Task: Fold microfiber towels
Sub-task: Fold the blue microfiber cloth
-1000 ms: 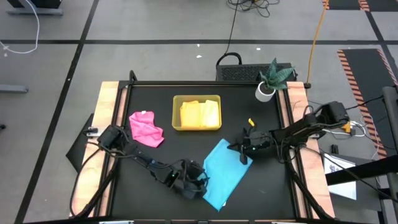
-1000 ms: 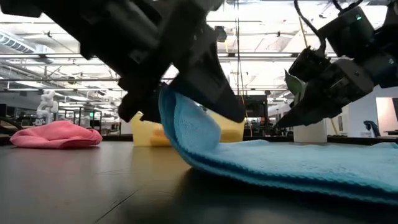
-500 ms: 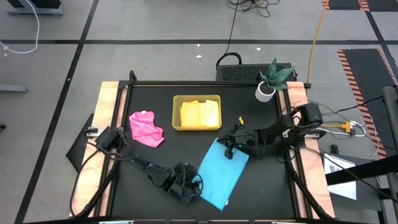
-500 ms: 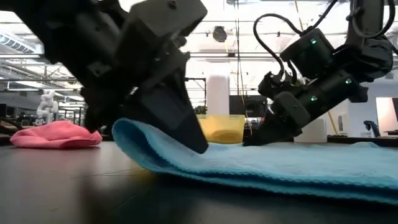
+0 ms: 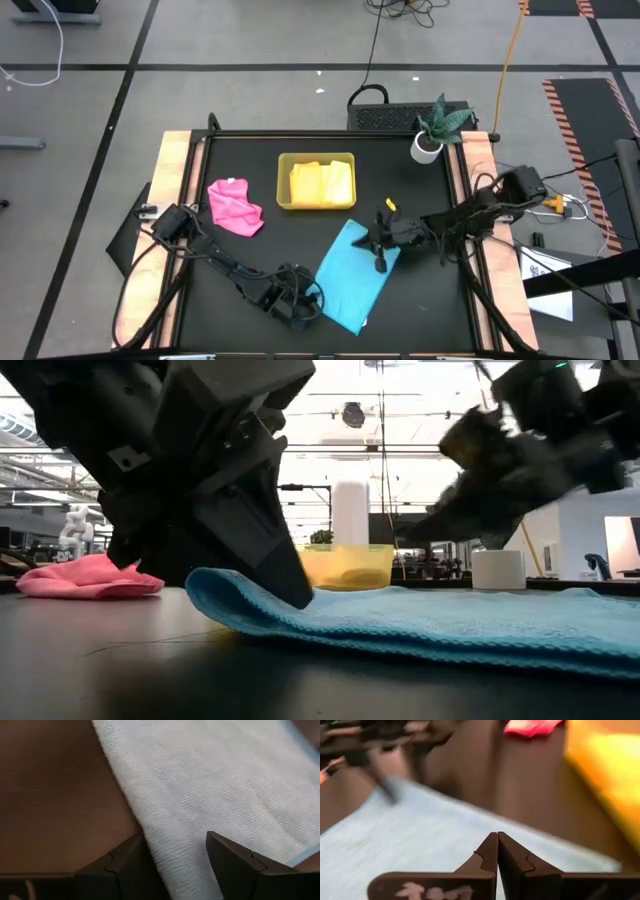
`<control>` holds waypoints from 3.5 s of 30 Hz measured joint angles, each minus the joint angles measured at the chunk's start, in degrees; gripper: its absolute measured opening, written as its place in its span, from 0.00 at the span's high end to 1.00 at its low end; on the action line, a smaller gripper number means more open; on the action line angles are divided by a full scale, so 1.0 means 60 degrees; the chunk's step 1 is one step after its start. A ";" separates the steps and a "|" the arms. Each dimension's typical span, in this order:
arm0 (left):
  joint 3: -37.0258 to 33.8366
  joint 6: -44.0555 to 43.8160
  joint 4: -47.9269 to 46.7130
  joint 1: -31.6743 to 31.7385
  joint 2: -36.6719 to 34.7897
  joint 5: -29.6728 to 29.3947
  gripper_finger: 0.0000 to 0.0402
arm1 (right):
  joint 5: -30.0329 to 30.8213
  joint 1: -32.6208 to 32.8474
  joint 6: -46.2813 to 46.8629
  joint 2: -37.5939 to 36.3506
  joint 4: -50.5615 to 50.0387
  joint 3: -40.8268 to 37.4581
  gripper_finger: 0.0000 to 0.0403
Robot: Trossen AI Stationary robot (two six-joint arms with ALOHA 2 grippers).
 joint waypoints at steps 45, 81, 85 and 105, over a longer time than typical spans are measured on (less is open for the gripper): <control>-0.0959 0.0814 0.2255 -0.0429 -0.0911 0.1708 0.46 | 0.1269 0.1409 0.0289 -0.2257 -0.4240 -0.1045 1.00; -0.0762 0.2635 0.6383 -0.0099 0.0862 0.0746 0.46 | 0.3187 0.0549 0.0368 -0.3994 -0.5490 -0.1744 1.00; -0.0395 0.3444 0.6601 -0.0309 0.0650 0.0309 0.46 | 0.2285 0.0735 0.0539 -0.4837 -0.5149 -0.1746 1.00; -0.0003 0.4332 0.2982 0.2842 0.0644 -0.1625 0.46 | 0.1479 0.1989 0.2262 -0.2144 -0.1130 -0.2512 1.00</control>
